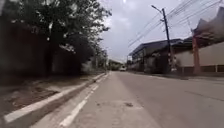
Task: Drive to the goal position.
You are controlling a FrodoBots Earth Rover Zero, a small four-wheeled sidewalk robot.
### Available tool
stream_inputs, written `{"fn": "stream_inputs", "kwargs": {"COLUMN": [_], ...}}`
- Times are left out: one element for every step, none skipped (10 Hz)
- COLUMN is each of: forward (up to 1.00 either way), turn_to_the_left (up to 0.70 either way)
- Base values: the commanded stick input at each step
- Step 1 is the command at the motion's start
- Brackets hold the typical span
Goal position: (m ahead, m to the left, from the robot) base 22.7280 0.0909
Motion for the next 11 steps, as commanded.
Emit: {"fn": "stream_inputs", "kwargs": {"forward": [0.70, 0.70, 0.70, 0.70, 0.70, 0.70, 0.70, 0.70, 0.70, 0.70, 0.70], "turn_to_the_left": [-0.10, 0.00, 0.00, 0.00, -0.02, -0.15, -0.31, -0.04, 0.00, 0.00, 0.00]}}
